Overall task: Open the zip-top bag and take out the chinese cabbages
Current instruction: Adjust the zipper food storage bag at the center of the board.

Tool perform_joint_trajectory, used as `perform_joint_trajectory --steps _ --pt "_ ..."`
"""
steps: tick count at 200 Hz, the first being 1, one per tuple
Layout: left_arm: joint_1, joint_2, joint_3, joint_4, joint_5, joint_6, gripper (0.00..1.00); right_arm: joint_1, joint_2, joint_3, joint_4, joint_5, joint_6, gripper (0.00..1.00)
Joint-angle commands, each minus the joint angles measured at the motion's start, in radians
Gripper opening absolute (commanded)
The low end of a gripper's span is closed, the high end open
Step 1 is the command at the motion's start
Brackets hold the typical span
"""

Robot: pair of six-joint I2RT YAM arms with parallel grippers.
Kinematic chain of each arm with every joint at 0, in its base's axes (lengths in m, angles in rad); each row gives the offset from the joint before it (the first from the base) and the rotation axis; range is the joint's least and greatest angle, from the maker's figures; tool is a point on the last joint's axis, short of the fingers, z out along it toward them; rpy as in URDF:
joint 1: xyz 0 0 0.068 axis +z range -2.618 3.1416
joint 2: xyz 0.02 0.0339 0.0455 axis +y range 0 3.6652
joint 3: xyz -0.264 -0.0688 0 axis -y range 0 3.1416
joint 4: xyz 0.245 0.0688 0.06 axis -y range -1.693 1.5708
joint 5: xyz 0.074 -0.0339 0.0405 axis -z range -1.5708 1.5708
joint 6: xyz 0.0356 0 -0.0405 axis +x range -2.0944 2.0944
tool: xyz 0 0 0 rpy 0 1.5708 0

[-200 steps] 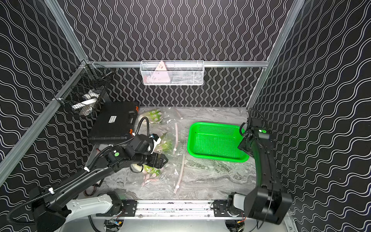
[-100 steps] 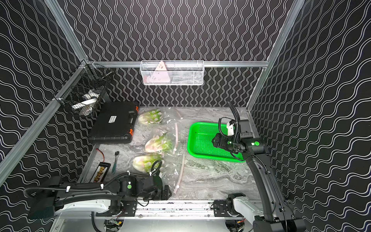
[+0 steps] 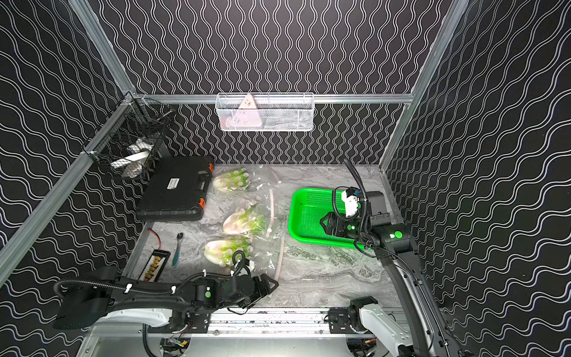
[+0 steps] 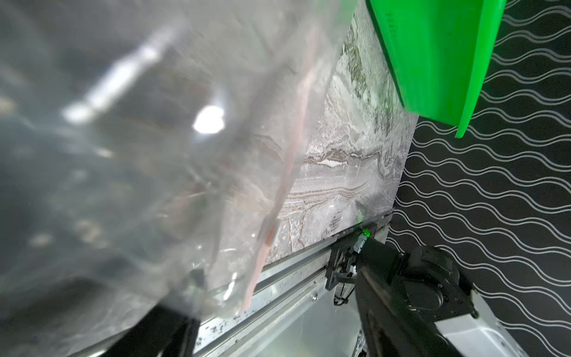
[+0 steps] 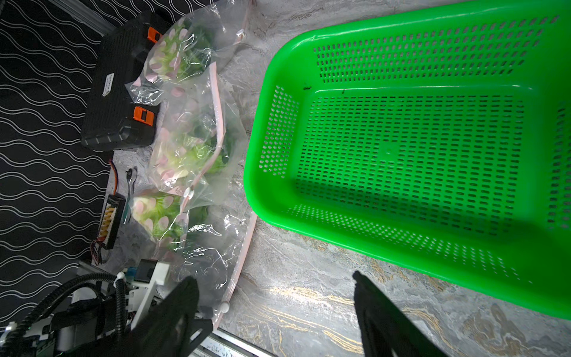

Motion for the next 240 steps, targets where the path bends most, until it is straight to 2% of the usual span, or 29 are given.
perform_joint_trajectory --steps 1,26,46,54,64,80,102,122,144,158,182,218,240 --pt "0.001 -0.044 -0.013 0.002 -0.117 -0.047 0.64 0.007 0.0 0.005 0.017 0.013 -0.016 0.8" --pt "0.024 -0.049 -0.018 0.016 -0.121 -0.039 0.44 0.017 0.0 -0.008 0.02 0.028 -0.01 0.78" --pt "0.047 -0.013 -0.038 0.106 -0.088 -0.027 0.34 0.025 0.0 -0.032 0.045 0.027 0.016 0.79" --pt "0.064 0.006 -0.043 0.144 -0.064 -0.015 0.27 0.034 0.009 -0.033 0.043 0.022 0.021 0.78" --pt "0.086 0.027 -0.047 0.183 -0.036 0.001 0.19 0.05 0.021 -0.033 0.05 0.021 0.022 0.76" --pt "0.117 0.037 -0.056 0.219 -0.011 0.023 0.15 0.079 0.027 -0.085 0.084 0.04 0.004 0.67" --pt "0.163 0.008 -0.045 0.173 0.008 0.073 0.0 0.115 0.005 -0.15 0.186 0.065 -0.036 0.65" --pt "0.197 -0.046 -0.006 0.056 0.008 0.132 0.0 0.169 -0.065 -0.247 0.358 0.05 -0.108 0.64" --pt "0.224 -0.132 0.045 -0.125 -0.004 0.205 0.0 0.251 -0.15 -0.376 0.578 0.008 -0.265 0.65" --pt "0.237 -0.198 0.075 -0.246 -0.011 0.246 0.0 0.311 -0.152 -0.409 0.666 -0.015 -0.36 0.69" --pt "0.272 -0.308 0.138 -0.46 -0.019 0.316 0.0 0.418 -0.112 -0.451 0.829 -0.047 -0.501 0.71" --pt "0.381 -0.373 0.252 -0.677 0.057 0.448 0.0 0.606 -0.07 -0.628 1.225 0.057 -0.688 0.75" --pt "0.432 -0.368 0.312 -0.738 0.105 0.507 0.0 0.754 0.006 -0.688 1.387 0.216 -0.776 0.77"
